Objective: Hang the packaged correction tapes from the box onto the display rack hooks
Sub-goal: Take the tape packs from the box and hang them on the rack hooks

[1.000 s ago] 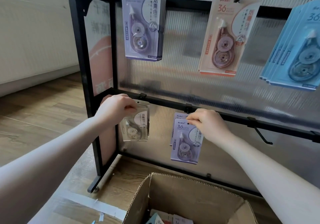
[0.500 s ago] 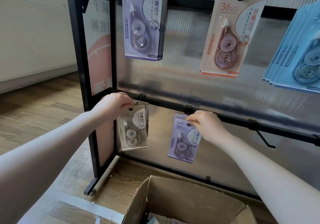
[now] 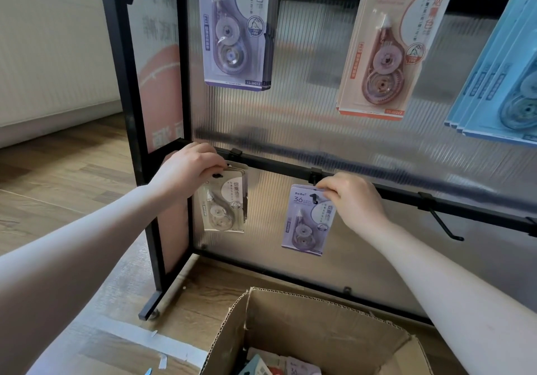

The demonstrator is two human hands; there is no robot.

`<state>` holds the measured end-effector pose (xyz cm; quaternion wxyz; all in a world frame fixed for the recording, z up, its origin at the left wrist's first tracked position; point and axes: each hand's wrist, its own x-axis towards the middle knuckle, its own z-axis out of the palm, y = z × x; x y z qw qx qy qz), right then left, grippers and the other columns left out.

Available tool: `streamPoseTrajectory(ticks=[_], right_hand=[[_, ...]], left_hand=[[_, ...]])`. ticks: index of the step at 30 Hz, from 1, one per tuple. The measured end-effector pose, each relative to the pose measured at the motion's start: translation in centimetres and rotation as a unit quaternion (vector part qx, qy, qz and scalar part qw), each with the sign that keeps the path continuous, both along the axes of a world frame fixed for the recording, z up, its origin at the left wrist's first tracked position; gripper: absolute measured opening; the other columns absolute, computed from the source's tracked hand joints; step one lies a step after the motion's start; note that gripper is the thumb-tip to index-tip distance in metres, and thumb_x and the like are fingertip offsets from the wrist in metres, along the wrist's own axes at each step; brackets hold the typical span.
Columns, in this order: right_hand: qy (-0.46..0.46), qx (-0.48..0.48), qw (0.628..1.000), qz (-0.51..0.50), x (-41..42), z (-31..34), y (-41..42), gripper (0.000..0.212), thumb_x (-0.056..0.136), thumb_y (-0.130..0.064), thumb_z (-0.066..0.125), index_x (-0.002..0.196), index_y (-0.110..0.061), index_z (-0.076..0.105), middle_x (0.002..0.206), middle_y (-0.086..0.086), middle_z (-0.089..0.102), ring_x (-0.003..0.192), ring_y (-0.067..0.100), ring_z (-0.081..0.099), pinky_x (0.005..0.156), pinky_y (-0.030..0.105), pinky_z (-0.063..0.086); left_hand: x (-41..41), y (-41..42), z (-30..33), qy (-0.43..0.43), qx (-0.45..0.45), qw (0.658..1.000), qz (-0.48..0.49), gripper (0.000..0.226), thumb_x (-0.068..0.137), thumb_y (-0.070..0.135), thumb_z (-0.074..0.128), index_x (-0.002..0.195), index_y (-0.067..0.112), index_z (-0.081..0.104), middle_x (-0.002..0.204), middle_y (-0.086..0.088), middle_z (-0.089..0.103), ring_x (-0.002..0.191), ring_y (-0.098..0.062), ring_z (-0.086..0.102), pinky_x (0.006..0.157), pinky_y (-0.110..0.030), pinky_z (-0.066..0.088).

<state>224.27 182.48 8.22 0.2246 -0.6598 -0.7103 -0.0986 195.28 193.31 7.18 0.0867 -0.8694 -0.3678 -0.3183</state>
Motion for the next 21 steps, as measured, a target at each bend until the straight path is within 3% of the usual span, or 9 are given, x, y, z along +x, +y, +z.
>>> streamPoseTrajectory(ticks=[5, 12, 14, 17, 21], right_hand=[[-0.011, 0.013, 1.000, -0.020, 0.8, -0.8, -0.6, 0.023, 0.091, -0.014, 0.054, 0.111, -0.014, 0.066, 0.103, 0.004, 0.061, 0.098, 0.024, 0.053, 0.074, 0.031, 0.038], [-0.036, -0.024, 0.997, -0.060, 2.1, -1.2, -2.7, 0.039, 0.093, -0.017, 0.052, 0.131, -0.010, 0.051, 0.128, 0.006, 0.053, 0.119, 0.026, 0.045, 0.097, 0.035, 0.036], [-0.025, -0.034, 0.996, -0.076, 2.4, -1.5, -3.6, 0.041, 0.095, -0.021, 0.049, 0.135, -0.012, 0.046, 0.132, 0.005, 0.049, 0.121, 0.025, 0.043, 0.098, 0.035, 0.035], [-0.004, -0.048, 0.995, -0.087, 2.7, -2.1, -5.1, 0.044, 0.097, -0.028, 0.045, 0.138, -0.013, 0.042, 0.138, 0.004, 0.044, 0.126, 0.024, 0.039, 0.099, 0.034, 0.034], [0.013, -0.077, 0.992, -0.102, 3.0, -3.6, -7.0, 0.049, 0.098, -0.034, 0.040, 0.143, -0.015, 0.033, 0.145, 0.002, 0.036, 0.133, 0.021, 0.033, 0.105, 0.035, 0.030]], left_hand=[[0.2, -1.2, -0.1, 0.017, -0.026, 0.999, 0.017, 0.029, 0.094, 0.008, 0.050, 0.118, 0.013, 0.064, 0.113, -0.007, 0.066, 0.107, -0.028, 0.058, 0.085, -0.038, 0.045], [0.3, -2.5, 0.0, 0.041, -0.064, 0.996, 0.046, 0.034, 0.097, 0.010, 0.042, 0.129, 0.013, 0.055, 0.126, -0.007, 0.060, 0.118, -0.026, 0.053, 0.094, -0.036, 0.041], [0.4, -3.4, -0.1, 0.028, -0.044, 0.998, 0.042, 0.035, 0.098, 0.021, 0.039, 0.126, 0.008, 0.057, 0.126, -0.010, 0.059, 0.119, -0.029, 0.053, 0.097, -0.039, 0.040], [0.6, -5.2, -0.5, 0.027, -0.042, 0.998, 0.043, 0.062, 0.090, 0.048, 0.026, 0.130, 0.009, 0.053, 0.133, -0.010, 0.054, 0.128, -0.029, 0.045, 0.104, -0.042, 0.035], [1.7, -7.8, -2.0, 0.010, -0.048, 0.997, 0.056, 0.071, 0.087, 0.057, 0.023, 0.139, 0.014, 0.043, 0.143, -0.007, 0.043, 0.137, -0.023, 0.031, 0.112, -0.040, 0.025]])
